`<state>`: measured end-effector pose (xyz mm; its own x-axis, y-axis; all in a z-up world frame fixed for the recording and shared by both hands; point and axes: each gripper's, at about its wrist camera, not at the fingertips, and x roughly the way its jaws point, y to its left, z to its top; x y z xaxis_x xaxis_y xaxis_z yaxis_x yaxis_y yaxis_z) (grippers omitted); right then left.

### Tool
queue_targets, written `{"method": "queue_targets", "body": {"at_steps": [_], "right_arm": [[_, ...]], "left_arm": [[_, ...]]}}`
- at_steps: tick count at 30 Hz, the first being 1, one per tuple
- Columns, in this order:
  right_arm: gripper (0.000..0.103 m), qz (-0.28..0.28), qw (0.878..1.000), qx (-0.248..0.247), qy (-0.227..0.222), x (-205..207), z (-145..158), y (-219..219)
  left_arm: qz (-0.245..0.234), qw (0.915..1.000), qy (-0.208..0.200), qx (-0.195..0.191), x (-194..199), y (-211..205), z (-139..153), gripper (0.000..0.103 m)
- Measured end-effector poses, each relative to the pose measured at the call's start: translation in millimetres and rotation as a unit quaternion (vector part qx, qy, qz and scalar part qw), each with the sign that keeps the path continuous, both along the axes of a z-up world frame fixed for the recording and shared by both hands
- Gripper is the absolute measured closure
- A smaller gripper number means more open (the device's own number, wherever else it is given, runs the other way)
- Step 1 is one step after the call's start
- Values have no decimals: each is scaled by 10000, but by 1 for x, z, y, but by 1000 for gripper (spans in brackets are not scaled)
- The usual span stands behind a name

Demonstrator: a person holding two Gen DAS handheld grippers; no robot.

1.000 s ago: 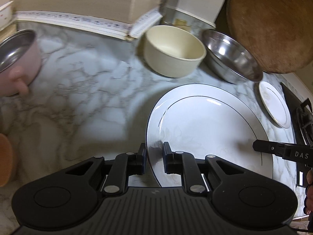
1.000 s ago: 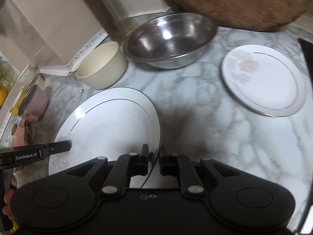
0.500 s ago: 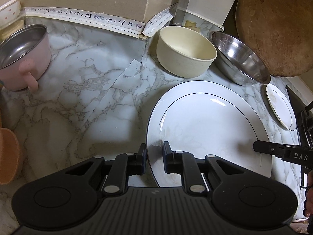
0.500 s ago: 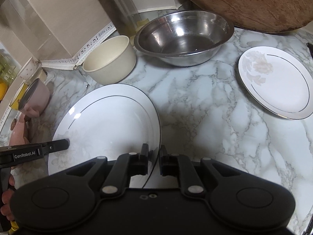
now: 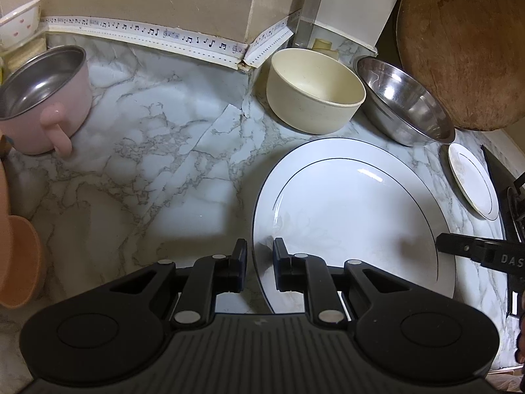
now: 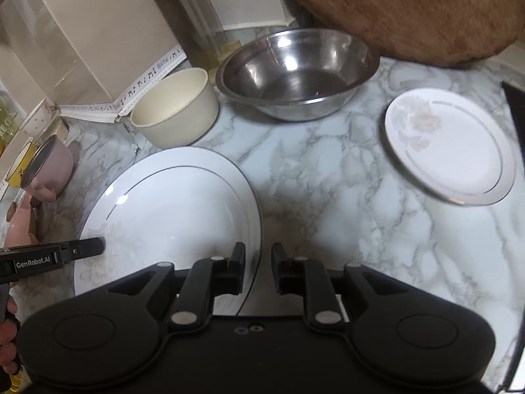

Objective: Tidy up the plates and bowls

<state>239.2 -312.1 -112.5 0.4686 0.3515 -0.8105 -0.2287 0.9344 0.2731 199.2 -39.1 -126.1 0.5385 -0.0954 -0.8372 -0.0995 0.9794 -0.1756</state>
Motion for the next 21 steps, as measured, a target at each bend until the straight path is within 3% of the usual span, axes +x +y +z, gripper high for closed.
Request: {"method": "queue_targets", "body": {"at_steps": [14,21], "right_arm": [[72,143,9987,-323,-372,-24,27,7],[58,199,9971,-456,-573,-40,43,10]], "left_arm": [[-172,9985,-406,327,-21,-8,33,87],[-435,9978,-445,209,-30,-18,50,84]]}}
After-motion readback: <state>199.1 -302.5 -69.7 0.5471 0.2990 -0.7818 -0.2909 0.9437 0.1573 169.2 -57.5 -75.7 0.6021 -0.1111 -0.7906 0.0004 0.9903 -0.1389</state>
